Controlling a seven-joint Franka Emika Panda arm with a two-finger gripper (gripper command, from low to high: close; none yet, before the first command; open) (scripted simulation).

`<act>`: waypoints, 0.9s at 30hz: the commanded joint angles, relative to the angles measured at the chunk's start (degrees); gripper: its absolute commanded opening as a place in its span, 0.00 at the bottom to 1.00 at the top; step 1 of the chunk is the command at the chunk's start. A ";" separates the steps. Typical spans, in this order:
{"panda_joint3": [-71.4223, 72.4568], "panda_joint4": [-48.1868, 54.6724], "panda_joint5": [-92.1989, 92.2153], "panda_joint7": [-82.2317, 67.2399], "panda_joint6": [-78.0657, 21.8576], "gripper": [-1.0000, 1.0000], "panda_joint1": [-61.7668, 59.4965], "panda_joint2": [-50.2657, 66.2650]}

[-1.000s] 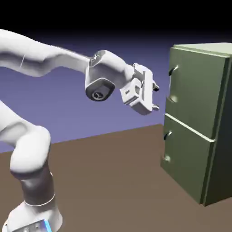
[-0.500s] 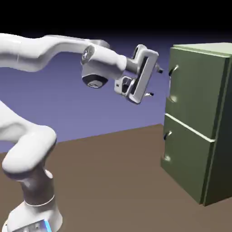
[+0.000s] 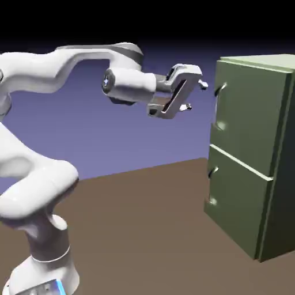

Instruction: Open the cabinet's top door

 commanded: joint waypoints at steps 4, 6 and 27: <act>4.27 1.70 9.97 4.39 -0.89 0.50 -4.11 -1.69; 6.40 2.56 14.96 6.59 -1.33 0.50 -6.17 -2.54; 25.07 16.16 46.51 20.26 -4.60 0.00 -28.93 -5.93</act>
